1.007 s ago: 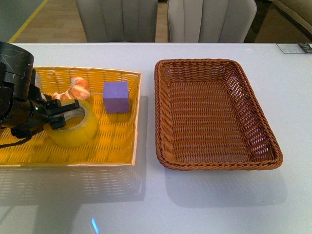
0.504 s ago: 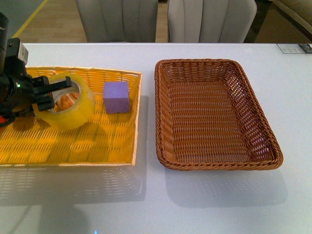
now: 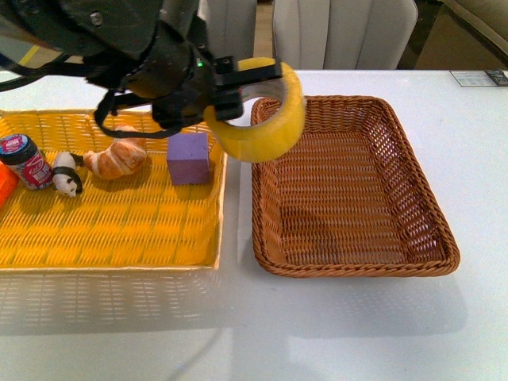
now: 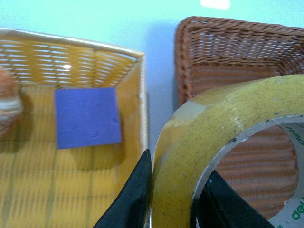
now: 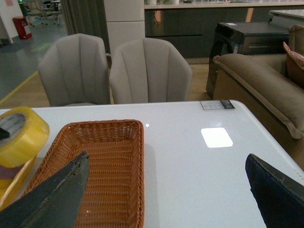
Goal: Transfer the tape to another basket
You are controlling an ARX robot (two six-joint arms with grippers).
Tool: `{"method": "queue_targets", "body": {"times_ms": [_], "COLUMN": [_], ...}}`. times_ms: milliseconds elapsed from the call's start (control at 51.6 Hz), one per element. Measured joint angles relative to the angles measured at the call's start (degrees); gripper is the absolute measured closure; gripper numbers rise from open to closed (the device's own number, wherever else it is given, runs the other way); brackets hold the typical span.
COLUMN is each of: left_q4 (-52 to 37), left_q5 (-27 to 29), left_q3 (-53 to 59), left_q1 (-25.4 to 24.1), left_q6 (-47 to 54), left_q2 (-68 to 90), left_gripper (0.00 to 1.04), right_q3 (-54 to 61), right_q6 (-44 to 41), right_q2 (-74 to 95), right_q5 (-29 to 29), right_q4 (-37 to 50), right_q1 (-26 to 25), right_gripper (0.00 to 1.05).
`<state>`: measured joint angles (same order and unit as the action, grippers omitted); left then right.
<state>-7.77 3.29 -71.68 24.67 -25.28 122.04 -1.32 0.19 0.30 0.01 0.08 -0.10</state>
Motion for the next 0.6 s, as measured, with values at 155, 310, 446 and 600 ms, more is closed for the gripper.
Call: {"method": "queue_targets", "body": {"times_ms": [155,310,446,600], "left_q4": [3.13,4.87,5.88,6.25], "left_q5": [-0.92,-1.7,-1.84,-1.86], "left_q3": [-5.7,-8.72,-10.99,-12.66], "left_q1": [3.74,5.64,6.88,7.76], "left_q6": [-0.9,-1.2,-1.38,-1.4], "left_q2": [4.04,7.37,9.57,11.34], "left_gripper": [0.88,0.88,0.88,0.88], "right_q3": [0.0,0.0,0.0,0.0], "right_q6": [0.0,0.0,0.0,0.0], "right_q2": [0.02,0.02,0.0,0.02], "right_q5": [0.0,0.0,0.0,0.0], "right_q4": [0.0,0.0,0.0,0.0], "right_q1": [0.0,0.0,0.0,0.0], "right_gripper": [0.09,0.09,0.09,0.09]}}
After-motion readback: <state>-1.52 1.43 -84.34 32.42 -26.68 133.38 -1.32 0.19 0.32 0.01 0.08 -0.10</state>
